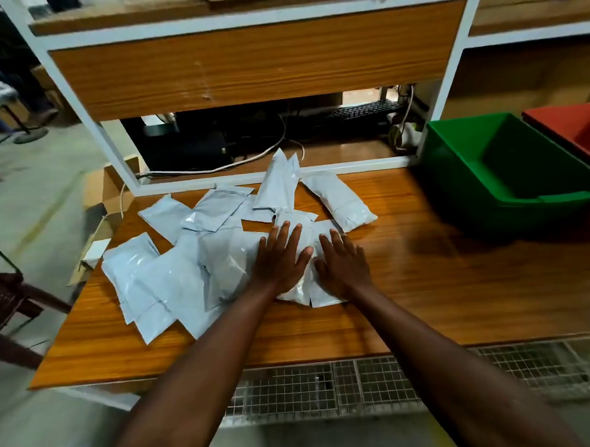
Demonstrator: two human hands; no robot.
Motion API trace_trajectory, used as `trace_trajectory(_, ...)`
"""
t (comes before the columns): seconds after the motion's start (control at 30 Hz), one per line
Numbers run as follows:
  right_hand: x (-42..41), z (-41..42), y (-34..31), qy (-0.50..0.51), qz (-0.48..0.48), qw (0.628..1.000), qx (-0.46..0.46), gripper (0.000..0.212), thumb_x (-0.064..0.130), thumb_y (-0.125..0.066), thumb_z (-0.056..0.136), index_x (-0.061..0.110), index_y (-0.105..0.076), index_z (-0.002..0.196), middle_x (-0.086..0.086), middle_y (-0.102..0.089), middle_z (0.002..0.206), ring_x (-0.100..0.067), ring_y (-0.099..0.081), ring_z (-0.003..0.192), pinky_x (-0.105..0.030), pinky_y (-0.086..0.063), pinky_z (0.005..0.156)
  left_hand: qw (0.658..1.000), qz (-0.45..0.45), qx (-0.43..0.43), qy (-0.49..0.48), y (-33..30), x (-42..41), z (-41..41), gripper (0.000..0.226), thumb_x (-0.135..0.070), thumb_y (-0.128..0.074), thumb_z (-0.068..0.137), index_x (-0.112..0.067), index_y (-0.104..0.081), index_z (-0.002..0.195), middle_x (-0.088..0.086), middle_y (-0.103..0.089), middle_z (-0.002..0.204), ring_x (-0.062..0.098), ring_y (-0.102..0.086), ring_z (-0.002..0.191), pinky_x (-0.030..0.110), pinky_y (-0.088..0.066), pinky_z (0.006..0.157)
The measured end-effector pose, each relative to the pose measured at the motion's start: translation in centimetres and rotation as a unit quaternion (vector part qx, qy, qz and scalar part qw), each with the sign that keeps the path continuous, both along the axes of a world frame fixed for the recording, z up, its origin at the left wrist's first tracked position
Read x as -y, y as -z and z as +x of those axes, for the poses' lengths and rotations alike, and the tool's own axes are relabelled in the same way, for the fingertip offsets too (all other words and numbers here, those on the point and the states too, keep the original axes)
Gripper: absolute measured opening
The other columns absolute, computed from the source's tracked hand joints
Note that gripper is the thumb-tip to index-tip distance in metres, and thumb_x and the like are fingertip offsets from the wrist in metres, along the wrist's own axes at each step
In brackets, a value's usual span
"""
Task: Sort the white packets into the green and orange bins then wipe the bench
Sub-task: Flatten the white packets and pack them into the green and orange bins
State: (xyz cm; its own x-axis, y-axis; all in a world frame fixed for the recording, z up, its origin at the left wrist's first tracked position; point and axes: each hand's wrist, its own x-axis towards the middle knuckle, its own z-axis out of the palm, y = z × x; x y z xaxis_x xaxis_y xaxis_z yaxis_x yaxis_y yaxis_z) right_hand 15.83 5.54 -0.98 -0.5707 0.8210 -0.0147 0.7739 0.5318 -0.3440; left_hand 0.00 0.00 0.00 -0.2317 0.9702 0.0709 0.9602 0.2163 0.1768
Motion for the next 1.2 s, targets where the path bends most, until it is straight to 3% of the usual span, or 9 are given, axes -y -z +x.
trace_trajectory(0.1, -0.2, -0.6, 0.7, 0.006, -0.008, 1.000, 0.023, 0.065, 0.054, -0.026, 0.103, 0.026, -0.009, 0.159, -0.006, -0.002, 0.168, -0.030, 0.000, 0.155, -0.057, -0.009, 0.122, 1.000, -0.027, 0.003, -0.001, 0.7, -1.0, 0.0, 0.064, -0.060, -0.024, 0.100, -0.031, -0.017, 0.156, 0.006, -0.014, 0.166, 0.033, -0.013, 0.151, 0.055, -0.020, 0.120)
trace_trajectory(0.3, 0.3, 0.4, 2.2, 0.007, -0.012, 0.998, 0.065, 0.063, 0.055, -0.017, 0.103, 0.027, -0.008, 0.159, -0.006, 0.002, 0.168, -0.028, 0.008, 0.155, -0.056, -0.002, 0.123, 0.998, -0.037, -0.031, 0.030, 3.3, -0.4, -0.2, 0.071, -0.060, -0.007, 0.095, -0.026, -0.026, 0.154, 0.010, -0.024, 0.162, 0.038, -0.023, 0.148, 0.058, -0.030, 0.115)
trace_trajectory(0.47, 0.5, 1.1, 1.3, 0.028, 0.010, 0.997, 0.073, 0.061, 0.053, -0.030, 0.101, 0.025, -0.023, 0.155, -0.008, -0.011, 0.167, -0.032, 0.000, 0.155, -0.060, -0.005, 0.122, 0.998, -0.031, -0.034, 0.038, 3.2, 0.1, 0.5, 0.067, -0.064, -0.010, 0.095, -0.036, -0.012, 0.156, 0.003, -0.008, 0.166, 0.035, -0.007, 0.152, 0.058, -0.019, 0.119)
trace_trajectory(0.63, 0.9, 1.0, 2.8, 0.013, 0.009, 0.998, 0.067, 0.065, 0.065, -0.016, 0.099, 0.038, -0.009, 0.157, -0.004, 0.004, 0.168, -0.031, 0.009, 0.154, -0.060, -0.001, 0.121, 0.998, -0.031, -0.038, 0.036, 3.2, -0.1, 0.1, 0.069, -0.064, -0.009, 0.092, -0.038, -0.022, 0.154, 0.005, -0.018, 0.165, 0.038, -0.016, 0.149, 0.061, -0.027, 0.114)
trace_trajectory(0.7, 1.1, 1.4, 3.1, 0.018, 0.017, 0.998, 0.056, 0.061, 0.060, -0.017, 0.101, 0.037, -0.012, 0.158, -0.003, 0.000, 0.169, -0.029, 0.007, 0.155, -0.058, -0.002, 0.122, 0.999, -0.012, -0.035, 0.037, 3.4, 0.2, -0.1, 0.060, -0.056, -0.022, 0.097, -0.035, -0.028, 0.153, 0.006, -0.025, 0.162, 0.037, -0.024, 0.147, 0.058, -0.032, 0.113)
trace_trajectory(0.83, 1.4, 1.3, 2.7, 0.022, 0.020, 0.999, 0.013, 0.058, 0.047, -0.018, 0.101, 0.027, -0.034, 0.153, -0.008, -0.025, 0.164, -0.030, -0.012, 0.154, -0.052, -0.014, 0.123, 0.998, 0.022, -0.032, 0.041, 3.8, 0.7, 0.1, 0.049, -0.037, -0.043, 0.100, -0.026, -0.041, 0.148, 0.009, -0.035, 0.158, 0.036, -0.033, 0.144, 0.053, -0.034, 0.115)
trace_trajectory(0.93, 1.5, 1.5, 2.2, 0.025, 0.010, 1.000, -0.010, 0.048, 0.039, -0.028, 0.106, 0.024, -0.042, 0.148, -0.009, -0.034, 0.160, -0.029, -0.019, 0.152, -0.048, -0.019, 0.123, 0.998, 0.043, -0.010, 0.042, 3.4, 1.1, 0.5, 0.048, -0.037, -0.033, 0.102, -0.023, -0.044, 0.146, 0.008, -0.037, 0.157, 0.037, -0.032, 0.144, 0.056, -0.038, 0.111)
trace_trajectory(1.03, 2.2, 2.4, 1.1, 0.049, 0.013, 0.998, -0.037, 0.043, 0.038, -0.033, 0.106, 0.024, -0.046, 0.145, -0.007, -0.035, 0.159, -0.028, -0.021, 0.152, -0.047, -0.024, 0.122, 0.996, 0.071, 0.020, 0.042, 2.2, 1.9, 1.2, 0.055, -0.043, -0.020, 0.101, -0.024, -0.043, 0.148, 0.005, -0.032, 0.160, 0.034, -0.026, 0.148, 0.054, -0.031, 0.117)
trace_trajectory(1.2, 5.3, 5.0, -0.2, 0.099, 0.028, 0.992, -0.076, 0.044, 0.040, -0.033, 0.105, 0.024, -0.050, 0.142, -0.009, -0.037, 0.158, -0.030, -0.025, 0.150, -0.047, -0.030, 0.119, 0.994, 0.094, 0.051, 0.034, 1.0, 3.6, 2.1, 0.047, -0.041, -0.031, 0.105, -0.034, -0.032, 0.151, -0.005, -0.020, 0.164, 0.026, -0.014, 0.152, 0.053, -0.031, 0.113)
